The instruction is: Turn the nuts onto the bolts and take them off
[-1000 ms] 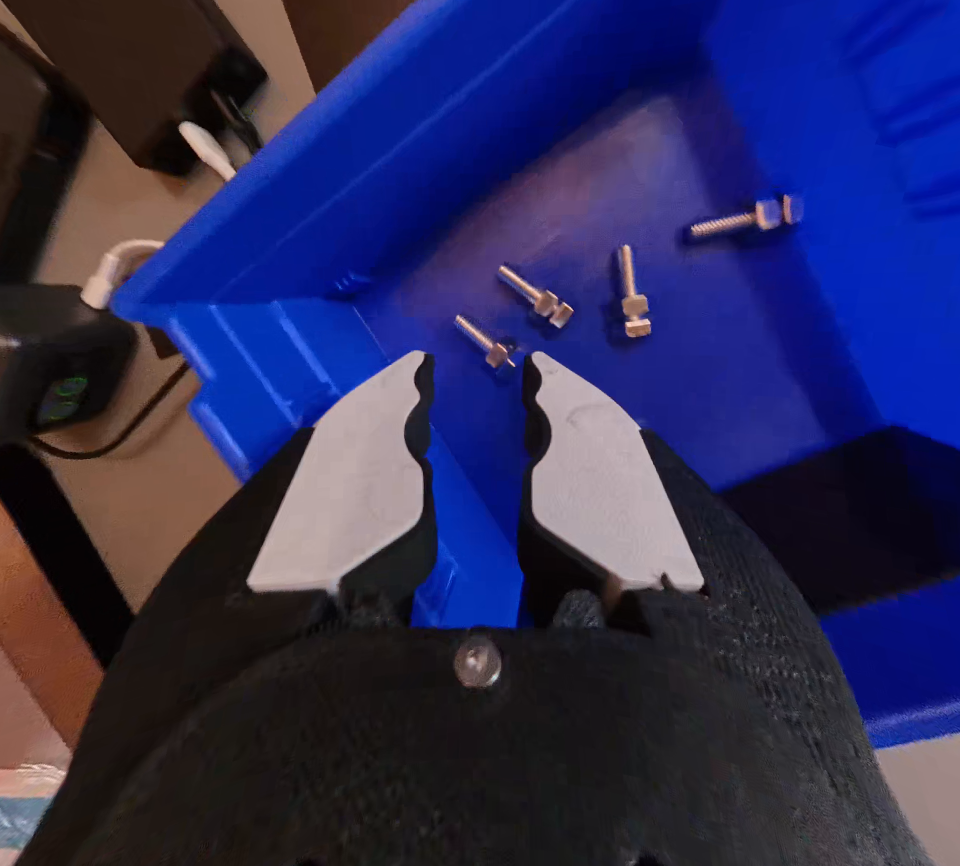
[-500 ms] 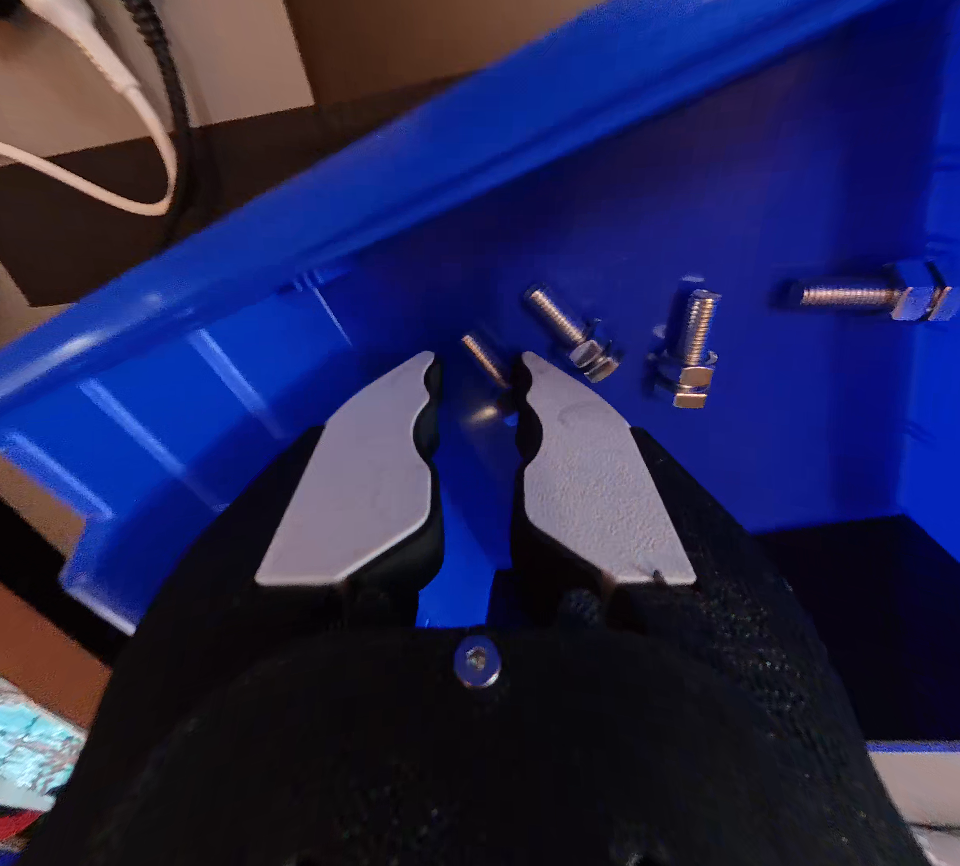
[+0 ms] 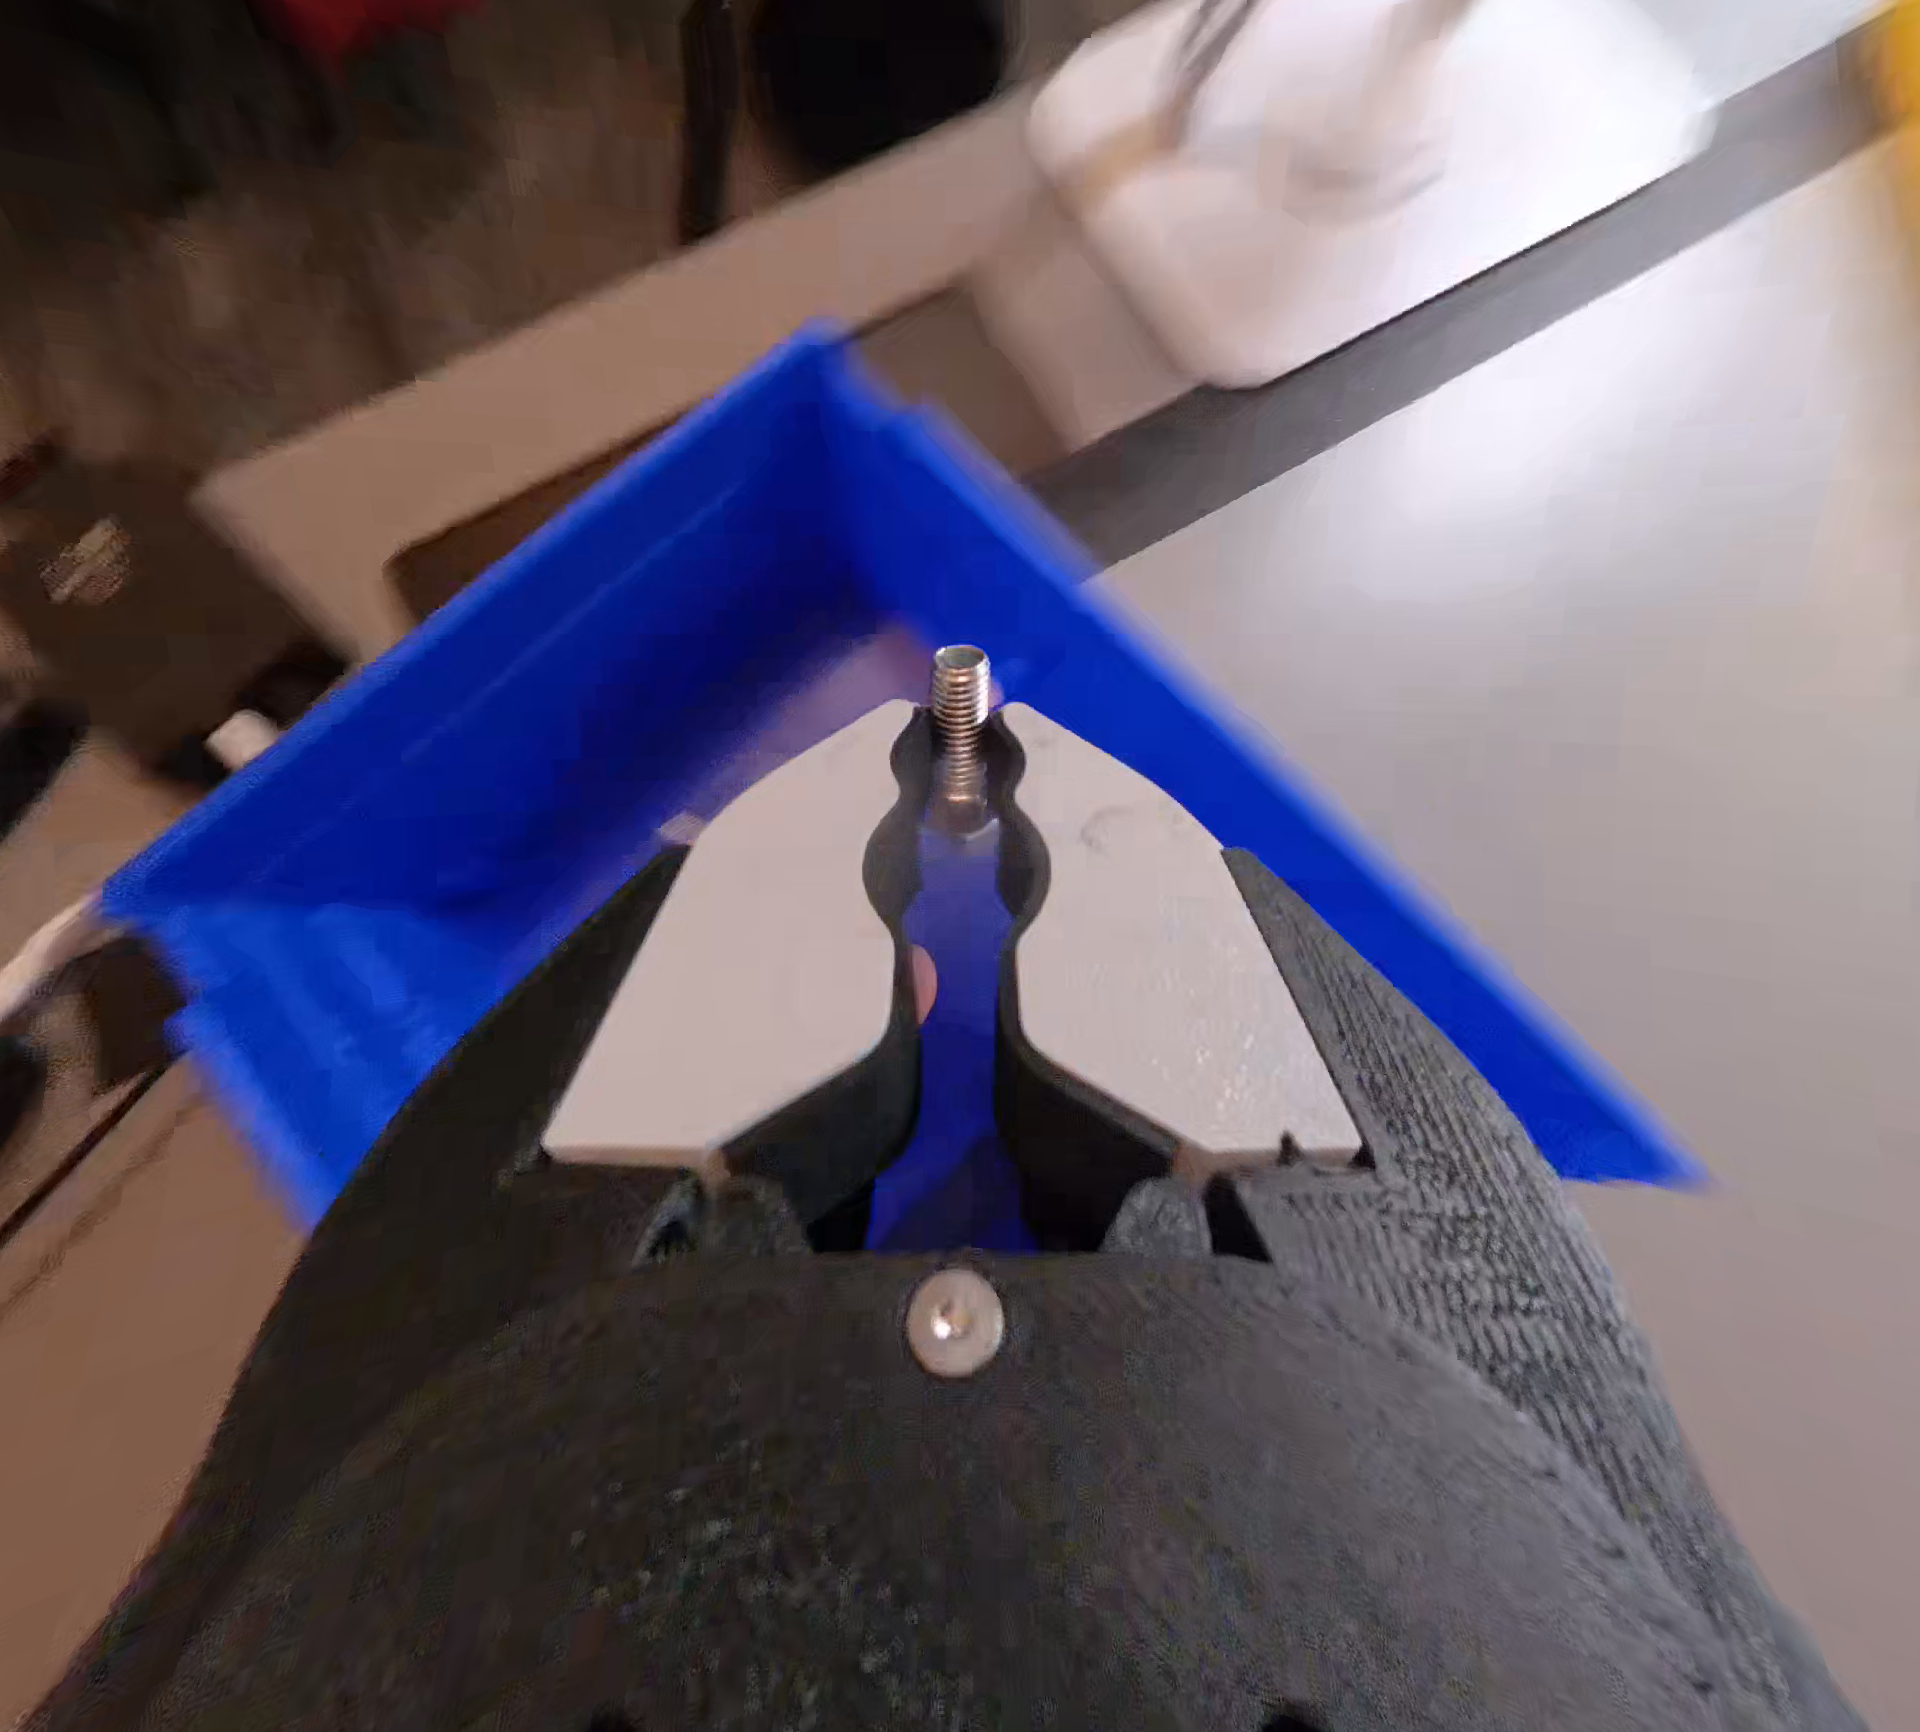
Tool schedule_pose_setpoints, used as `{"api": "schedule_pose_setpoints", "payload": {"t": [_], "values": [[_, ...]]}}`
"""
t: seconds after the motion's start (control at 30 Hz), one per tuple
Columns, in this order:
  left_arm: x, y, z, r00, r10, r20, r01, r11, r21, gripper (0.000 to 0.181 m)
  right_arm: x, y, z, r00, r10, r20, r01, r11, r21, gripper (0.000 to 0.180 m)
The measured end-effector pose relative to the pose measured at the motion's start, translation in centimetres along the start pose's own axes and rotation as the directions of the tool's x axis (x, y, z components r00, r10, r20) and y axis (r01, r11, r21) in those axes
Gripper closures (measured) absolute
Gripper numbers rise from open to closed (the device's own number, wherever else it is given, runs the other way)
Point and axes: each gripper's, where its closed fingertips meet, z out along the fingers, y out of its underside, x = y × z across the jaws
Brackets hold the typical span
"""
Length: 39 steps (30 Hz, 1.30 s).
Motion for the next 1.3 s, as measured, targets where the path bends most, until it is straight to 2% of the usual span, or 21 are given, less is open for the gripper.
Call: {"api": "schedule_pose_setpoints", "payload": {"t": [0.03, 0.13, 0.23, 0.33, 0.43, 0.63, 0.8, 0.93, 1.0, 1.1, 1.3], "values": [[2.8, -1.4, -1.8, 0.996, 0.002, -0.084, 0.007, 0.994, 0.108, 0.169, -0.3, -0.8, 0.2, 1.0, 0.0, 0.001, 0.0, 1.0, 0.012, 0.172], [11.9, -2.9, -7.0, 0.942, 0.127, -0.31, -0.009, 0.935, 0.355, 0.17, -1.5, -3.7, 1.1, 0.999, 0.011, 0.036, -0.013, 0.998, 0.059, 0.171], [19.9, -0.9, -9.8, 0.857, 0.273, -0.437, -0.031, 0.874, 0.484, 0.17, -2.7, -7.1, 2.2, 0.996, 0.015, 0.088, -0.024, 0.994, 0.109, 0.169], [26.1, 2.5, -10.4, 0.791, 0.361, -0.494, -0.041, 0.837, 0.546, 0.17, -4.3, -10.2, 3.2, 0.982, 0.043, 0.185, -0.071, 0.987, 0.144, 0.167], [29.9, 5.7, -9.7, 0.771, 0.406, -0.49, -0.065, 0.817, 0.574, 0.17, -6.7, -10.7, 4.1, 0.939, 0.083, 0.335, -0.125, 0.987, 0.105, 0.16], [31.9, 8.7, -8.0, 0.761, 0.467, -0.451, -0.168, 0.812, 0.559, 0.171, -8.8, -8.2, 4.7, 0.868, 0.159, 0.471, -0.213, 0.975, 0.064, 0.162], [32.4, 10.0, -6.5, 0.755, 0.489, -0.437, -0.224, 0.819, 0.529, 0.17, -9.0, -6.4, 4.9, 0.847, 0.19, 0.496, -0.226, 0.974, 0.012, 0.17], [33.1, 10.1, -6.8, 0.724, 0.473, -0.501, -0.16, 0.822, 0.546, 0.17, -9.1, -6.3, 4.3, 0.84, 0.156, 0.52, -0.194, 0.981, 0.018, 0.17], [33.2, 10.0, -7.3, 0.699, 0.462, -0.546, -0.104, 0.821, 0.561, 0.163, -9.3, -7.0, 3.6, 0.817, 0.148, 0.557, -0.2, 0.979, 0.033, 0.171], [34.1, 10.3, -8.9, 0.59, 0.464, -0.661, -0.023, 0.828, 0.56, 0.15, -10.5, -7.7, 2.1, 0.755, 0.111, 0.646, -0.19, 0.98, 0.054, 0.171], [36.3, 12.7, -10.7, 0.344, 0.456, -0.821, 0.012, 0.872, 0.489, 0.142, -11.9, -8.6, 0.4, 0.686, 0.065, 0.725, -0.183, 0.979, 0.085, 0.171]]}}
